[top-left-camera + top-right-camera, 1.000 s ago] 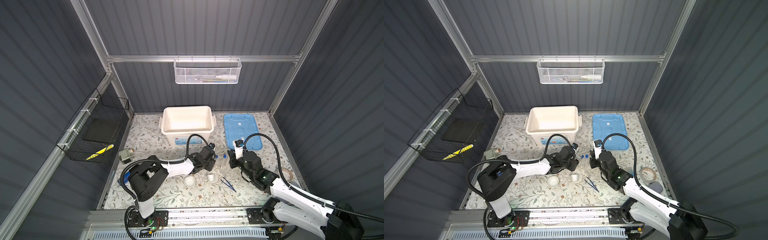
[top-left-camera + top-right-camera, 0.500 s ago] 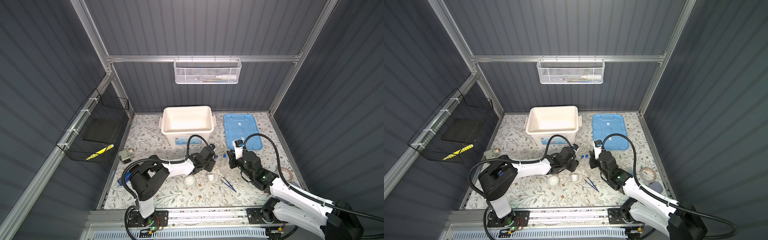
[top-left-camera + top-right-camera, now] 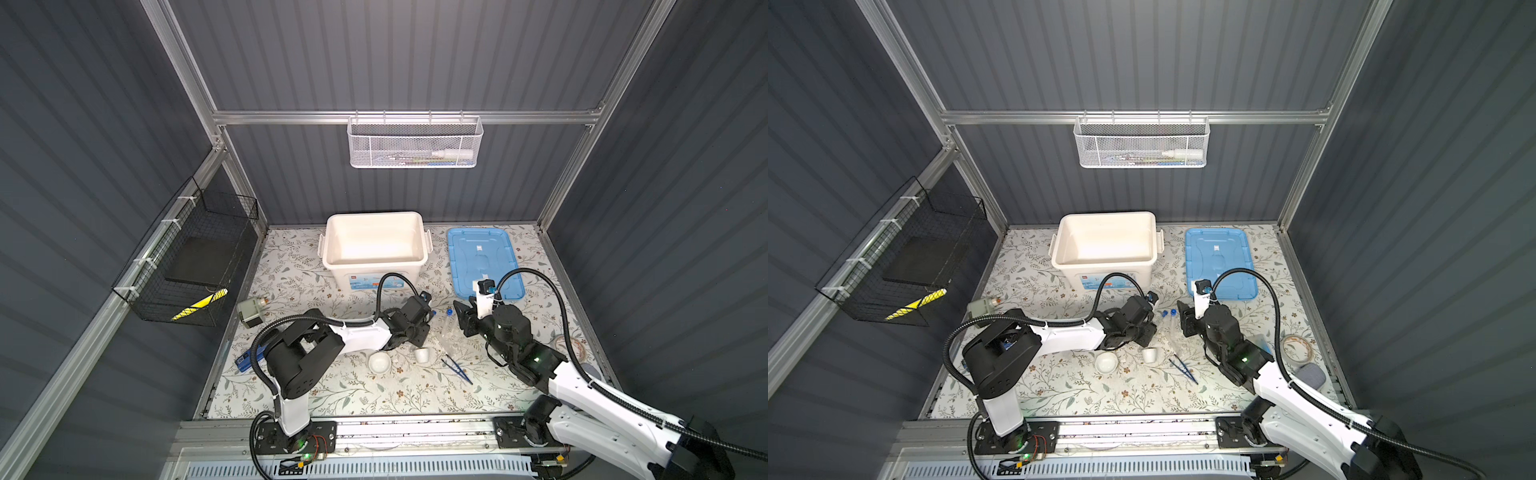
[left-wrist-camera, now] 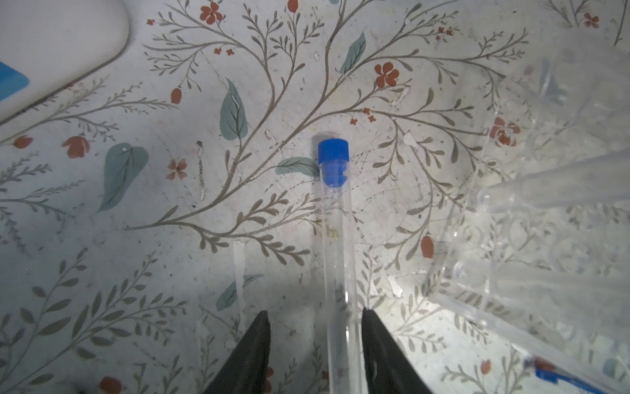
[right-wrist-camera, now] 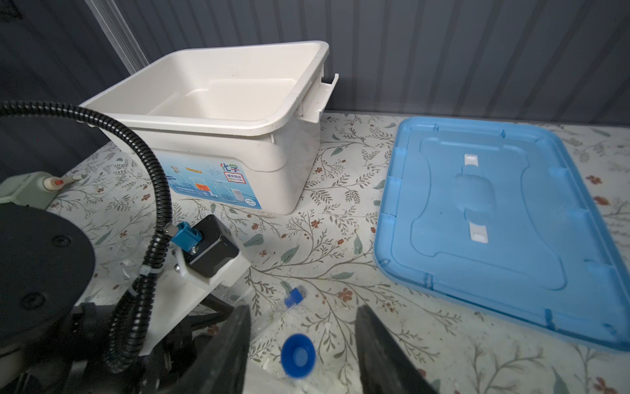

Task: Organize the chemistry lab equipment
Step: 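Close the left gripper on the last tube while the right gripper opens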

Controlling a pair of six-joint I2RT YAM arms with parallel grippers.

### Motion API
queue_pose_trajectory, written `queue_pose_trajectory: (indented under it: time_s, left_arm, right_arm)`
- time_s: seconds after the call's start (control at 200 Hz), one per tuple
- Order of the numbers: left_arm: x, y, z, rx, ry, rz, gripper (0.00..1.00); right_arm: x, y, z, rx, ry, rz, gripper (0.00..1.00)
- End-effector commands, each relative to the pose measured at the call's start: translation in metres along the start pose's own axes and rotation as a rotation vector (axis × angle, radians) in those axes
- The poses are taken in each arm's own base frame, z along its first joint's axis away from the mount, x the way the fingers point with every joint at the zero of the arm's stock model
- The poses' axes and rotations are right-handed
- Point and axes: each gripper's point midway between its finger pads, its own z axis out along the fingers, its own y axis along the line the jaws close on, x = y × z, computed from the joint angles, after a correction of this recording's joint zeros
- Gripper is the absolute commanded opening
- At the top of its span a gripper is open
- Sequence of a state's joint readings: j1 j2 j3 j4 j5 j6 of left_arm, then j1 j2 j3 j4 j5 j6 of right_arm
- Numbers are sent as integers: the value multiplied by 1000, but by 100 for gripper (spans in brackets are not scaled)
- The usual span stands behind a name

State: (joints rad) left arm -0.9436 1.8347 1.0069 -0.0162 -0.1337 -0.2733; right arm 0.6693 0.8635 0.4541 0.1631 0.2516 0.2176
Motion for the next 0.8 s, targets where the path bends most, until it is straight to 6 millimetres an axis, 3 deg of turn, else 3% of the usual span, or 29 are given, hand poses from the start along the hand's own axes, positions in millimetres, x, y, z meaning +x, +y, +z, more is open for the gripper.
queue_pose_trajectory:
  time_s: [0.0, 0.395, 0.795]
  left_arm:
    - [5, -3, 5, 1, 37, 15, 45]
    - [15, 6, 13, -57, 90, 10, 37]
    - [24, 4, 20, -47, 125, 14, 16]
  right_arm:
    - [3, -7, -4, 23, 2, 17, 57]
    - [-3, -29, -8, 7, -22, 174, 75]
    - [4, -55, -4, -3, -23, 358, 88]
